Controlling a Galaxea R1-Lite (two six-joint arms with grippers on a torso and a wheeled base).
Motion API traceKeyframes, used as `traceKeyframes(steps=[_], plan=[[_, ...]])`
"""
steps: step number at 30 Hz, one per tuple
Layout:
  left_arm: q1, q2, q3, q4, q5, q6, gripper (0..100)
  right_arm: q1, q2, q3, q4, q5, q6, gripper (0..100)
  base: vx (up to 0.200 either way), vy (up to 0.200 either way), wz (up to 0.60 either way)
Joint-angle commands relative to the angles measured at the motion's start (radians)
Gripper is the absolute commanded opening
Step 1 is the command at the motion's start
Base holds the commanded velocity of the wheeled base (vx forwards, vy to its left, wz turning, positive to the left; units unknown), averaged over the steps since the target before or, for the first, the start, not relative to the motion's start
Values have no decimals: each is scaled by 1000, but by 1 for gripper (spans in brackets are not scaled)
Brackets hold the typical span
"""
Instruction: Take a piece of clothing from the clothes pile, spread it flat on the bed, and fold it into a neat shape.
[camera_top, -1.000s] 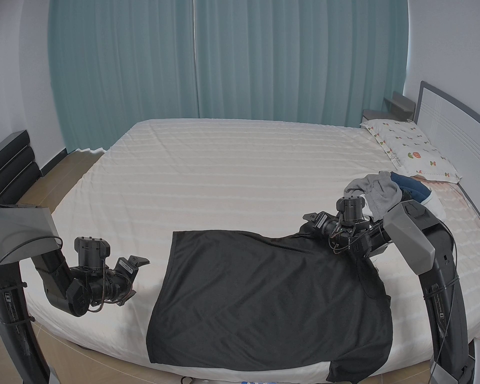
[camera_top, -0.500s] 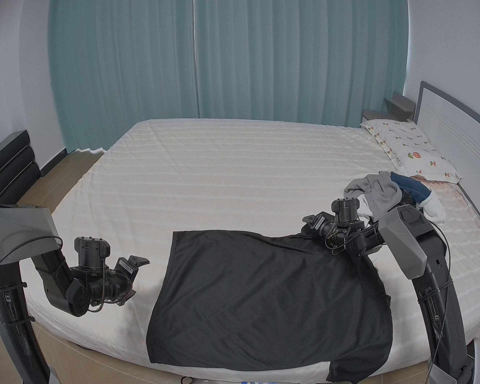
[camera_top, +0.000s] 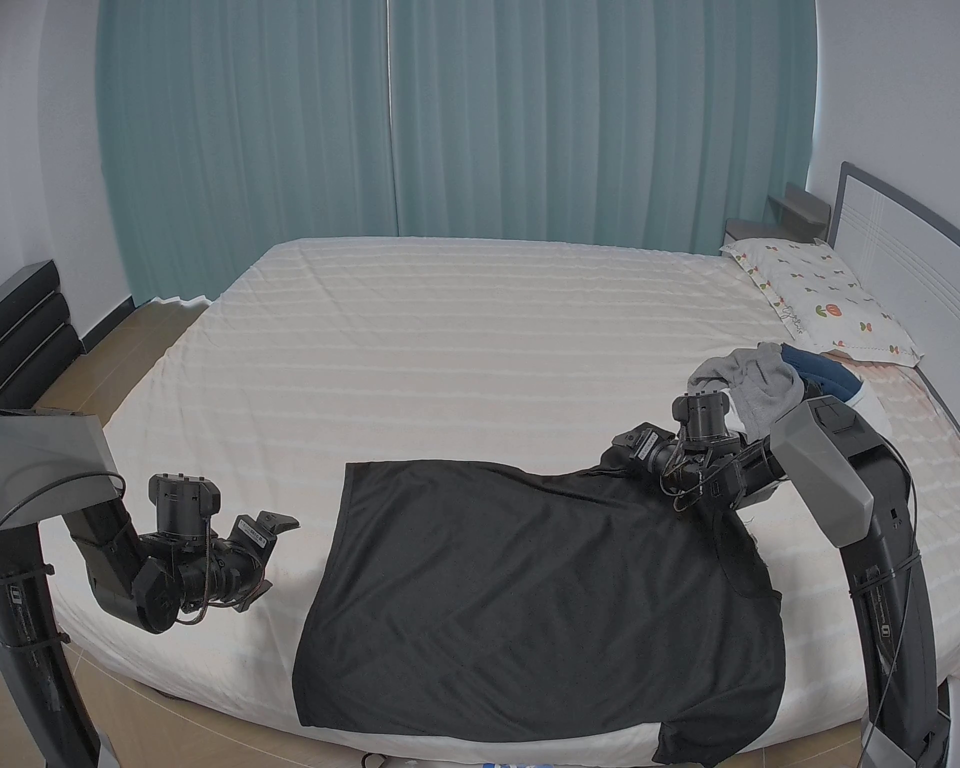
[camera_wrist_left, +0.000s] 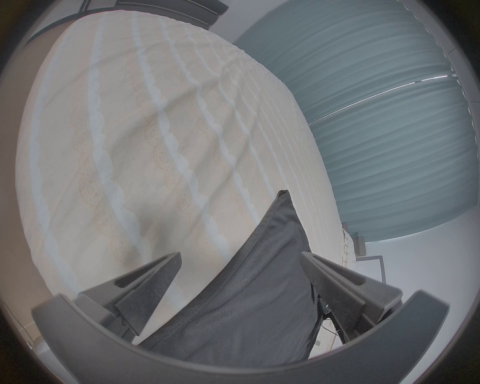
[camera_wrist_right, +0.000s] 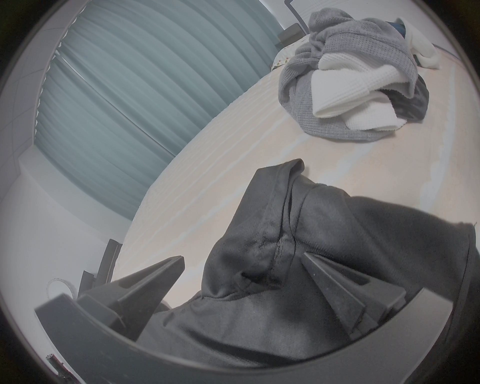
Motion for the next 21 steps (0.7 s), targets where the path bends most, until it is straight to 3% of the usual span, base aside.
traceKeyframes(steps=[1, 5, 14, 16, 19, 21], plan=[[2, 1, -1, 0, 0, 0, 100, 7, 11, 2, 4, 2, -5, 100, 0, 0, 0], [0, 1, -1, 0, 0, 2, 100, 10, 42, -30, 4, 6, -13, 100, 0, 0, 0], [0, 3, -1, -2, 0, 5, 100, 44, 175, -315, -5, 37, 28, 100, 0, 0, 0], [0, 3, 0, -2, 0, 2, 100, 56, 143, -315, -114, 80, 84, 100, 0, 0, 0], [0, 3, -1, -2, 2, 0, 100, 48, 135, -315, -274, 112, 99, 100, 0, 0, 0], [0, 3, -1, -2, 2, 0, 100, 47, 135, -315, -301, 114, 99, 100, 0, 0, 0]])
